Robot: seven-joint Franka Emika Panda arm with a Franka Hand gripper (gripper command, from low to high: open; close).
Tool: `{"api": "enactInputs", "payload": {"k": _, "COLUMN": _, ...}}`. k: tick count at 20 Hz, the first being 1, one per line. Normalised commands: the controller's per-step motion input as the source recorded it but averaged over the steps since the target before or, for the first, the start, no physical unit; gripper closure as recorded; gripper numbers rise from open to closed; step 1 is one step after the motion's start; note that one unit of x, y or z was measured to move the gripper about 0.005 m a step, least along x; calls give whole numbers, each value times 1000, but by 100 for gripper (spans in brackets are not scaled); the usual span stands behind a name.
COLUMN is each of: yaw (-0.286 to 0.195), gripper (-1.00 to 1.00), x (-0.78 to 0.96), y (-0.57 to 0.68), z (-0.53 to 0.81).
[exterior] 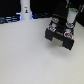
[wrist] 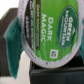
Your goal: Open the kcup holder, insert the kcup into the holder, and close the kcup holder
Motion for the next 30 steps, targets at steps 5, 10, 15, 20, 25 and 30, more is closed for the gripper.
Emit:
{"api": "enactInputs", "payload": {"k": 5, "yaw": 86, "gripper": 100, "x": -279, "y": 170, "z": -67}}
{"api": "enactInputs", "payload": {"k": 10, "yaw": 0, "gripper": 100, "x": -243, "y": -333, "z": 0}}
{"api": "enactInputs", "payload": {"k": 15, "yaw": 0, "gripper": 100, "x": -408, "y": -582, "z": -16}}
{"api": "enactInputs", "payload": {"k": 20, "yaw": 6, "gripper": 100, "x": -207, "y": -370, "z": -38}}
{"api": "enactInputs", "payload": {"k": 25, "yaw": 30, "gripper": 100, "x": -60, "y": -55, "z": -122}}
{"api": "enactInputs", "payload": {"k": 30, "yaw": 0, "gripper": 100, "x": 22, "y": -112, "z": -6}}
